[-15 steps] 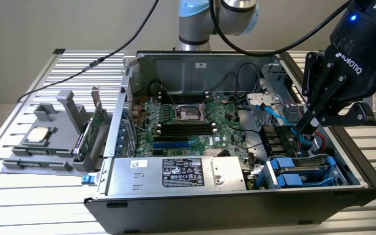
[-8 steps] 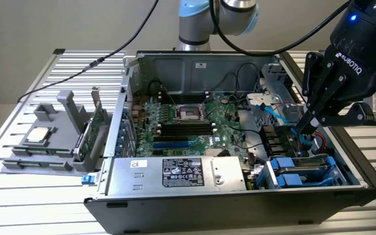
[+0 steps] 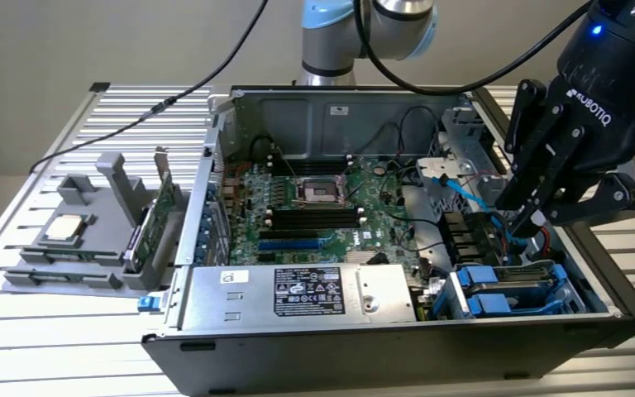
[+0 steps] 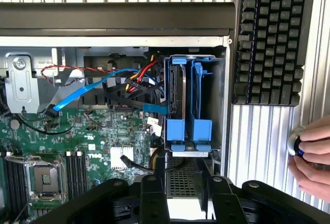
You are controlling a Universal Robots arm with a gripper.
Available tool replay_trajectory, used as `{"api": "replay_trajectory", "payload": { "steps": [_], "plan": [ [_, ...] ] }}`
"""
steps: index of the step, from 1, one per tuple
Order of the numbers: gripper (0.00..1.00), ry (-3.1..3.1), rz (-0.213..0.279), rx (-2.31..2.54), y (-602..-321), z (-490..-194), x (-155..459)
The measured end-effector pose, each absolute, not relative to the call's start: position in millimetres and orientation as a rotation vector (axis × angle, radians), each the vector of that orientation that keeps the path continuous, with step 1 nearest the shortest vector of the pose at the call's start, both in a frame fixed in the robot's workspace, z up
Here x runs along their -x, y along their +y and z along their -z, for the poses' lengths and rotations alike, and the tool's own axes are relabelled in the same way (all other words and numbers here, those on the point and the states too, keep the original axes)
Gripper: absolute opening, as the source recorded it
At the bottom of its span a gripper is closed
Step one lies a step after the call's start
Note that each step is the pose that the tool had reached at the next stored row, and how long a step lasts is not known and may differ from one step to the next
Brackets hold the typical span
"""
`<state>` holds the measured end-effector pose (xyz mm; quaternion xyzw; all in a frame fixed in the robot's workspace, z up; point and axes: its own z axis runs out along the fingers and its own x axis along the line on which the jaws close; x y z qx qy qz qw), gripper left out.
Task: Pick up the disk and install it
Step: 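Insert the disk into the insertion slot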
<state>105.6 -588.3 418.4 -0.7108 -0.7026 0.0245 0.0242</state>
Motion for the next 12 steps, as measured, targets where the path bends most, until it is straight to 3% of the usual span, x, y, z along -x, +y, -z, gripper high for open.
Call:
{"api": "replay_trajectory", "payload": {
  "steps": [12],
  "plan": [
    [0.36,-2.17,-0.072,2.201,-581.7,-414.0,-126.9]
  ]
}}
